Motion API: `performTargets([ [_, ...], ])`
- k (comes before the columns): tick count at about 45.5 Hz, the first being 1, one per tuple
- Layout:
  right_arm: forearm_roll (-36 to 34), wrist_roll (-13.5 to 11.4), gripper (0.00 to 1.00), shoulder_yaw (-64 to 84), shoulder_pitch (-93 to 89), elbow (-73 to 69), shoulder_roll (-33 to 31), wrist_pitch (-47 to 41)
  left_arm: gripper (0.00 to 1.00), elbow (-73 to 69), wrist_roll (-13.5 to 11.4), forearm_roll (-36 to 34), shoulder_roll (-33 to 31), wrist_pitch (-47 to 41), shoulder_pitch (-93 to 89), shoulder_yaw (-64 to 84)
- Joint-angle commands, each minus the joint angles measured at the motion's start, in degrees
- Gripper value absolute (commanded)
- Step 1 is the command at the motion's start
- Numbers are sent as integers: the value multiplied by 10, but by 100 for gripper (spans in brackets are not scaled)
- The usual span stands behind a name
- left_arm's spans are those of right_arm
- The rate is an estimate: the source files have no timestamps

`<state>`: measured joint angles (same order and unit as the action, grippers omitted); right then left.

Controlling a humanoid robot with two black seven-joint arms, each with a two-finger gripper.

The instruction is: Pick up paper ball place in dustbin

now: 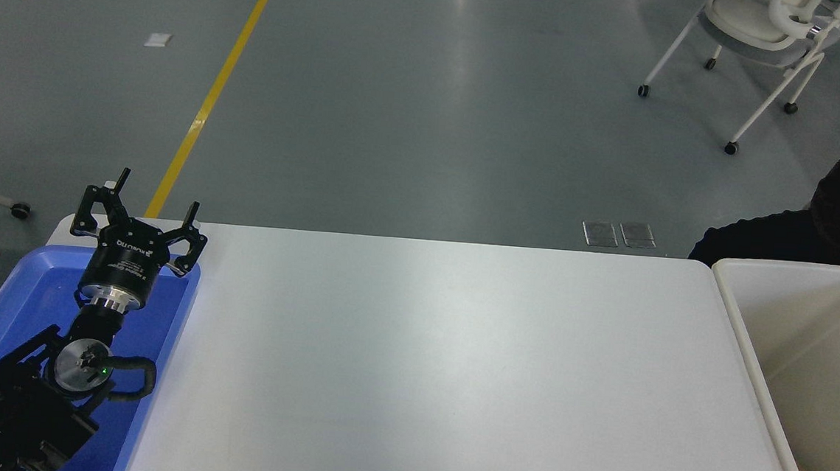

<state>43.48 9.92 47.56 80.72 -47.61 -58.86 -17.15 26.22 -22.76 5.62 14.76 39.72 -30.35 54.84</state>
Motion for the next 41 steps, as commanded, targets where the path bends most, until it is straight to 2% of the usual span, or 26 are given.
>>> performTargets([
  [1, -88, -2, 0, -247, -292, 181, 93, 52, 100, 0, 0, 0, 0, 0, -1, 0],
  [12, -184, -5, 0, -272, -378, 253, 177, 111, 100, 0, 0, 0, 0, 0, -1, 0],
  [25, -191, -16, 0, -282, -411, 263, 223, 148, 100, 0, 0, 0, 0, 0, -1, 0],
  [26, -191, -17, 10, -283, -411, 263, 224, 150, 100, 1, 0, 0, 0, 0, -1, 0],
  [27, -191, -17, 45, -283, -411, 263, 224, 151, 100, 1, 0, 0, 0, 0, -1, 0],
  [28, -191, -17, 97, -284, -411, 263, 224, 153, 100, 0, 0, 0, 0, 0, -1, 0],
  [29, -191, -17, 100, -285, -411, 262, 224, 153, 100, 0, 0, 0, 0, 0, -1, 0],
  [41, -190, -17, 100, -320, -406, 267, 220, 152, 100, 1, 0, 0, 0, 0, -1, 0],
])
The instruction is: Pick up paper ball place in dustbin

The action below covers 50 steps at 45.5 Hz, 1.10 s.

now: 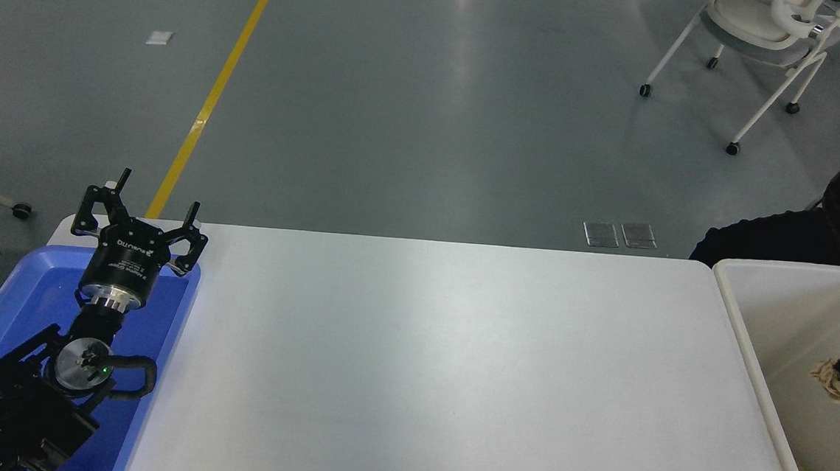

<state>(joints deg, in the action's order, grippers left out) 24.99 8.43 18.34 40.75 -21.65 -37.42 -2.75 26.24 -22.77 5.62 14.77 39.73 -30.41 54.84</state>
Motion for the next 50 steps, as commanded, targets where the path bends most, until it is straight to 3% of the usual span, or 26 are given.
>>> performTargets([
  [1, -5, -2, 100, -30, -6, 7, 5, 7, 100, 0, 0, 0, 0, 0, 0, 0],
  [17, 16, 1, 100, -26, 28, -29, -4, -3, 100, 0, 1, 0, 0, 0, -1, -1],
  [22, 91, 2, 100, -3, 98, -135, -76, -9, 100, 0, 1, 0, 0, 0, -2, -3],
  [27, 161, -1, 100, 104, 226, -268, -131, -20, 100, 0, 2, 0, 0, 1, -2, -3],
  [36, 157, 4, 100, 345, 483, -432, -145, -66, 100, 0, 2, 0, 0, 1, -2, -3],
  [42, 107, 3, 100, 412, 656, -554, -136, -210, 100, 0, 2, 0, 0, 1, -2, -3],
  [45, 18, 0, 100, 434, 758, -619, -100, -306, 100, -1, 2, 0, 0, 0, -1, -3],
  [50, -106, -3, 100, 450, 853, -674, -24, -373, 100, -1, 0, 0, 0, 0, 0, -3],
])
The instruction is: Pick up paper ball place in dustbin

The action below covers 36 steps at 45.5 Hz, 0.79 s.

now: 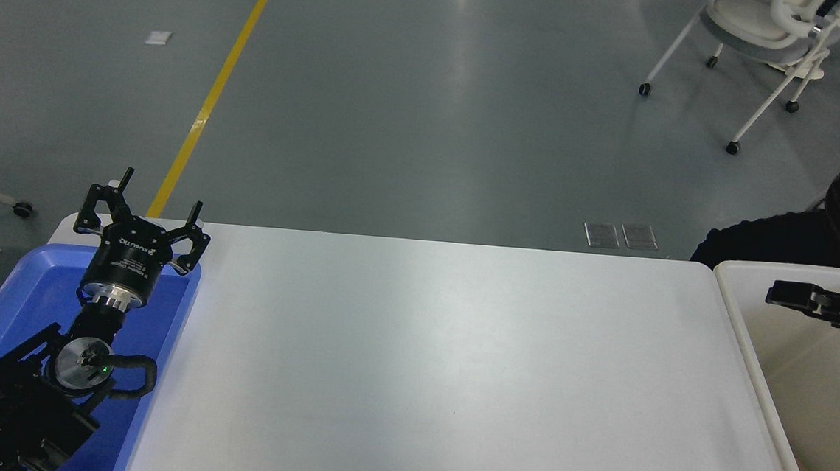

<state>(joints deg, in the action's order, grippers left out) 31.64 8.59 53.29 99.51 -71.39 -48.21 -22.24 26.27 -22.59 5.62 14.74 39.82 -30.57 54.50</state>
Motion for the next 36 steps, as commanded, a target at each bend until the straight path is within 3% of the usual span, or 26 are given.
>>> performTargets([
  [1, -192, -4, 100, 101, 277, -183, 103, -183, 100, -1, -2, 0, 0, -1, 2, 1],
  [9, -262, -4, 100, 101, 341, -219, 232, -220, 100, -1, -3, 0, 0, -2, 2, 3],
  [21, -309, -3, 100, 94, 402, -235, 353, -228, 100, -1, -3, 0, 0, -2, 2, 3],
  [28, -340, -2, 100, 92, 433, -235, 392, -228, 100, -1, -3, 0, 0, -2, 2, 3],
  [36, -341, -2, 100, 99, 461, -237, 385, -228, 100, -1, -3, 0, 0, -2, 2, 3],
])
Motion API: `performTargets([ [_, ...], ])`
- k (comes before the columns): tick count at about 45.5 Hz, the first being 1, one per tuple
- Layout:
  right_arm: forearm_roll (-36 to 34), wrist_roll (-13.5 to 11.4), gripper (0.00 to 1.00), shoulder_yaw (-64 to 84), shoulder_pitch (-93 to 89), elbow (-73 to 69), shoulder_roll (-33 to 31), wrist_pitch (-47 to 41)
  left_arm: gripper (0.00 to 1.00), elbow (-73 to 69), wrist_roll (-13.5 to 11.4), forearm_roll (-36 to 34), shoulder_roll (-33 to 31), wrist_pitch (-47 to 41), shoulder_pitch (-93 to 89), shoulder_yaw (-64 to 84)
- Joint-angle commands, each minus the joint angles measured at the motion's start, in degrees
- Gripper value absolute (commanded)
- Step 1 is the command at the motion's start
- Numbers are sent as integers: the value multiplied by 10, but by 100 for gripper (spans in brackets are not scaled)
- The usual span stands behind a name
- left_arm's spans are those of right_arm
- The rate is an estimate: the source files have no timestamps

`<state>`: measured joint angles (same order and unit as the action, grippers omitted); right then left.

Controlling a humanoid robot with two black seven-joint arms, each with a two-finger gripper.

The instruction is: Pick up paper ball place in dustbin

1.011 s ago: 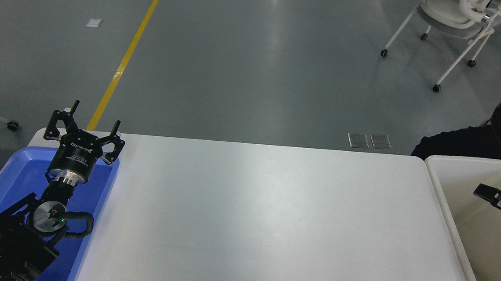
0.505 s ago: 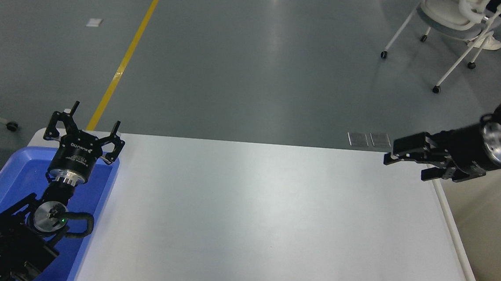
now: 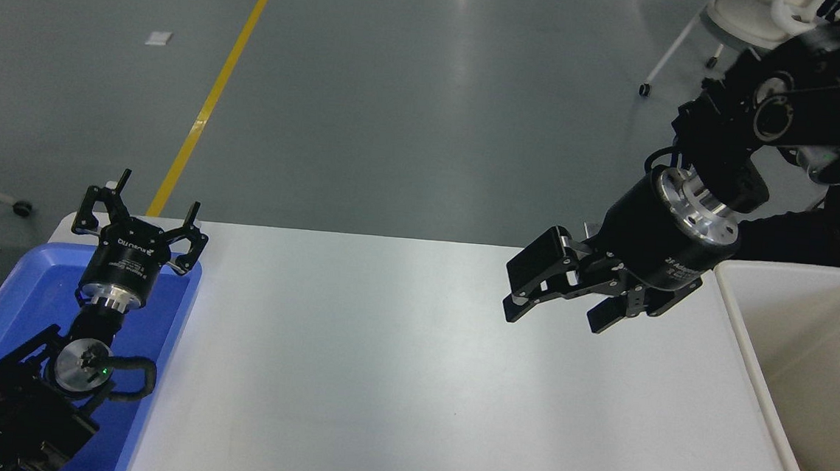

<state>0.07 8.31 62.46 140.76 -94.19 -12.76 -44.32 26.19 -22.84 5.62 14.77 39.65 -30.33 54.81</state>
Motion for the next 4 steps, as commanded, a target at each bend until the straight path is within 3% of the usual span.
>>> performTargets([
  [1, -25, 0, 100, 9, 50, -9, 27, -7, 100, 0, 0, 0, 0, 0, 0, 0],
  [4, -25, 0, 100, 13, 50, -10, 16, -7, 100, 0, 0, 0, 0, 0, 0, 0],
])
